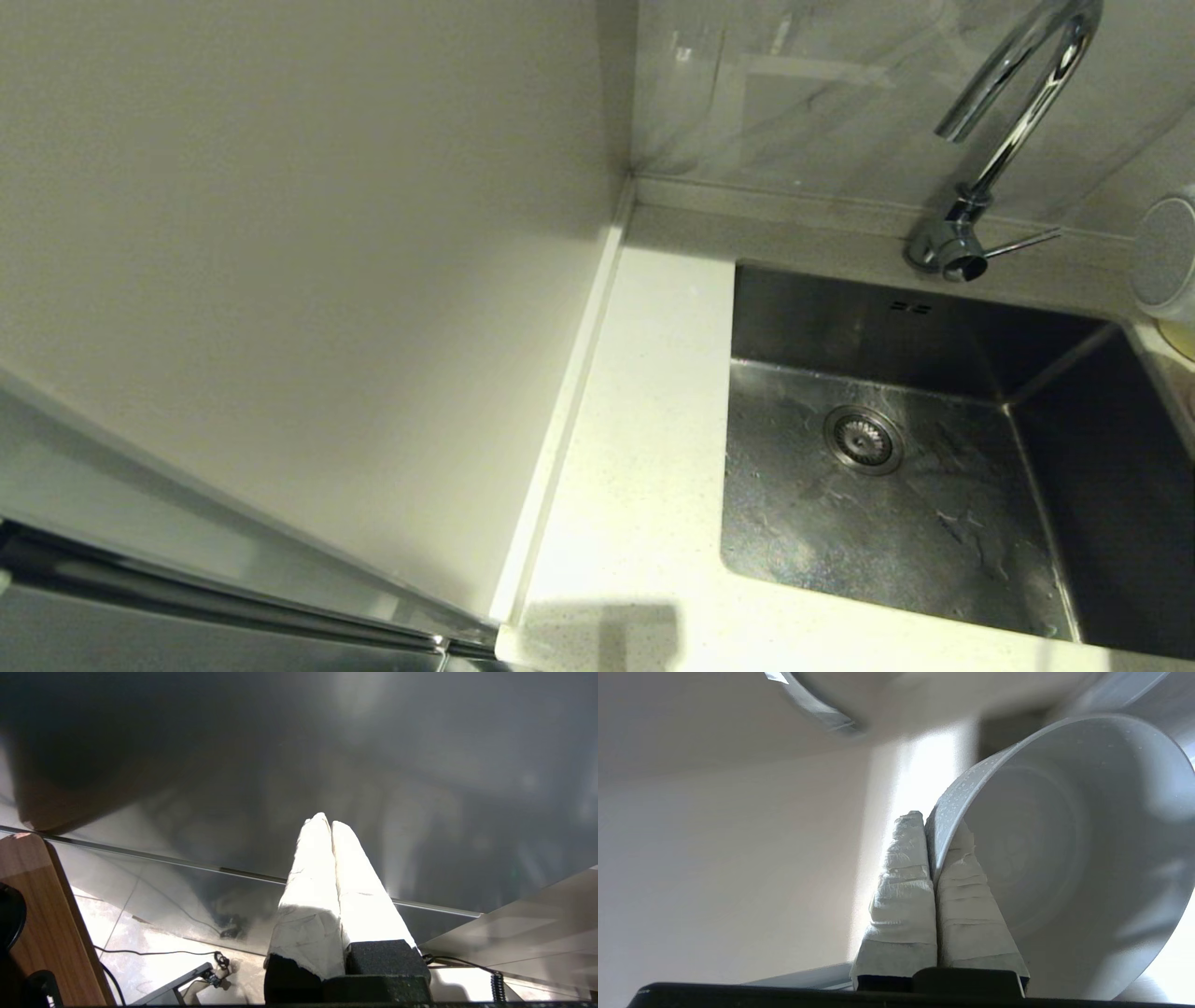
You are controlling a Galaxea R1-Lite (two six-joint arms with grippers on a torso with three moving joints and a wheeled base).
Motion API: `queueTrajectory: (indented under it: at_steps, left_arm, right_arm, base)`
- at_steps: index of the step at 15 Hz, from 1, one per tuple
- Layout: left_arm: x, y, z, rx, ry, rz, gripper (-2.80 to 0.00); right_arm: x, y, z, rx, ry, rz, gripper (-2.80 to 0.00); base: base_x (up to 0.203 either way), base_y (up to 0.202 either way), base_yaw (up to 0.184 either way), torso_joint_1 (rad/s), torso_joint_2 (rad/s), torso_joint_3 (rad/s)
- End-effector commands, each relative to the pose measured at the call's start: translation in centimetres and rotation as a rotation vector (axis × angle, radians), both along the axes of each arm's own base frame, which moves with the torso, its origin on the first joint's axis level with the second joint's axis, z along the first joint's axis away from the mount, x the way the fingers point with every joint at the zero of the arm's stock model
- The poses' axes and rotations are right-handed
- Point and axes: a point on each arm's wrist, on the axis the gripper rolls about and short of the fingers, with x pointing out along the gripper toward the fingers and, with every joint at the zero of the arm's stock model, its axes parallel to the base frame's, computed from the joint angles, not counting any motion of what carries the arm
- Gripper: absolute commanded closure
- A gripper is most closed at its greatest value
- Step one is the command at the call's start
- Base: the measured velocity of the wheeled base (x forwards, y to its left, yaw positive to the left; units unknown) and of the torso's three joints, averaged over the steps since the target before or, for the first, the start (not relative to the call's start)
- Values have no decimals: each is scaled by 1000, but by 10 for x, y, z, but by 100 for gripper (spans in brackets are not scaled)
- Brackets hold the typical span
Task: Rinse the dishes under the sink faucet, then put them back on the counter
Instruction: Put a bowl back to the table from the sink
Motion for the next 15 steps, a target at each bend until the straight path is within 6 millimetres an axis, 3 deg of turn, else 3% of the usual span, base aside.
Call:
queueTrajectory:
  at_steps: [1,7,11,15]
  left_arm:
    - [0,0,-1,0,3,0,0]
    - [0,0,0,0,1,0,0]
    - [0,0,-1,0,3,0,0]
    - [0,0,-1,0,3,0,0]
  right_arm:
    - [-15,4,6,-581,-180,-208,0]
    - [-44,9,-12,-1426,-208,-272,0]
    - [-71,-8,-26,-1613,-103,-276,0]
    - [-114,-29,-66,-1636,169,-191,0]
  base:
    - [0,0,0,0,0,0]
    - [0,0,0,0,0,0]
    - [0,0,0,0,0,0]
    - [0,0,0,0,0,0]
